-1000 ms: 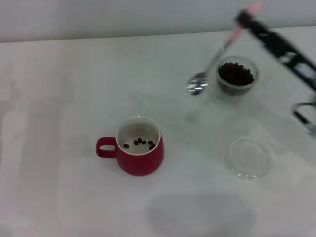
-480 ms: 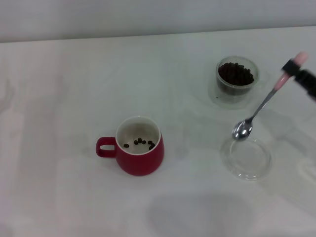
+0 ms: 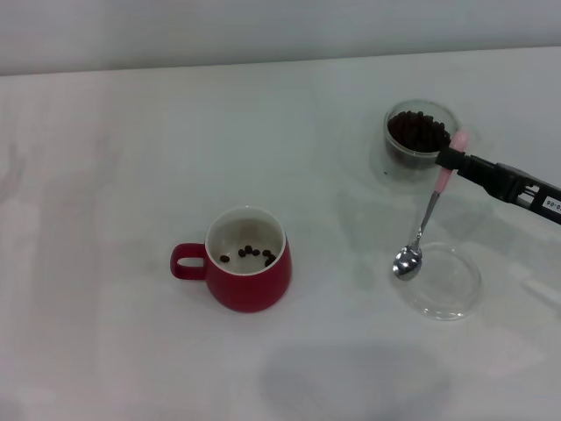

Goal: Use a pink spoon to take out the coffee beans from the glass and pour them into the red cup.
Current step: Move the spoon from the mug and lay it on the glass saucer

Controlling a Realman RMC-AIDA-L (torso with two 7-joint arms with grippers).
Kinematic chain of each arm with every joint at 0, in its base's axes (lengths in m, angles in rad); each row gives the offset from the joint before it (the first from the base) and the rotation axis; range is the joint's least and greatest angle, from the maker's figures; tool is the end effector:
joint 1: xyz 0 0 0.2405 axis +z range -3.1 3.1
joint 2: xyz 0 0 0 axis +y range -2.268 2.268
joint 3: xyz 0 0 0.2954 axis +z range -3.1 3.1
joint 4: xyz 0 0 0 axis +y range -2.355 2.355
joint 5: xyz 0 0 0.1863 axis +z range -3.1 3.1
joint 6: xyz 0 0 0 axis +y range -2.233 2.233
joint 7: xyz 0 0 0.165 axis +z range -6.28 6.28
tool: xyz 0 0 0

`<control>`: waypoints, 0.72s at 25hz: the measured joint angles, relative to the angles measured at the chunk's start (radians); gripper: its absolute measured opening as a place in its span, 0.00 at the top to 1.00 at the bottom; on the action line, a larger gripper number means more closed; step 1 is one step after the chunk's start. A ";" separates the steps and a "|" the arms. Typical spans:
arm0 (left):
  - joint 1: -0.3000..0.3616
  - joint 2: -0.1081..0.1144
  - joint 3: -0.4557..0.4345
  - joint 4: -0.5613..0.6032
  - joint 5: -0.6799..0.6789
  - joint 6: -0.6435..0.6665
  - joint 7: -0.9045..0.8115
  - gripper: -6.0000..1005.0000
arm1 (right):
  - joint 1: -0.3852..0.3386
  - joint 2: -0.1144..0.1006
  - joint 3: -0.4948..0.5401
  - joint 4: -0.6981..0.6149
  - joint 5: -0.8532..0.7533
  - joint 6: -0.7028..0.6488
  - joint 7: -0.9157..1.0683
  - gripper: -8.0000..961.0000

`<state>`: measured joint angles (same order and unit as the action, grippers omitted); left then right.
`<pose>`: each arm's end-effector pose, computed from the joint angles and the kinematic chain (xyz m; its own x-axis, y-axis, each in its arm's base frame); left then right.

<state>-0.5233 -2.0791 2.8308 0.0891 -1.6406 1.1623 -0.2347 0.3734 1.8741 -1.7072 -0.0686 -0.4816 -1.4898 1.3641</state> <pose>-0.3550 0.3751 0.0047 0.5964 -0.0574 0.8007 0.8027 0.0449 -0.5947 0.3499 0.2952 0.0031 0.1965 -0.5305 -0.8246 -0.8760 -0.4727 0.0954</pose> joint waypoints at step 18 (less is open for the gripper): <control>-0.004 0.004 -0.001 -0.004 -0.001 -0.012 0.000 0.11 | 0.002 -0.031 0.002 0.017 -0.084 0.085 -0.011 0.67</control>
<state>-0.5269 -2.0754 2.8302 0.0854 -1.6414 1.1504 -0.2347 0.3753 1.8427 -1.7053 -0.0513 -0.5652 -1.4047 1.3527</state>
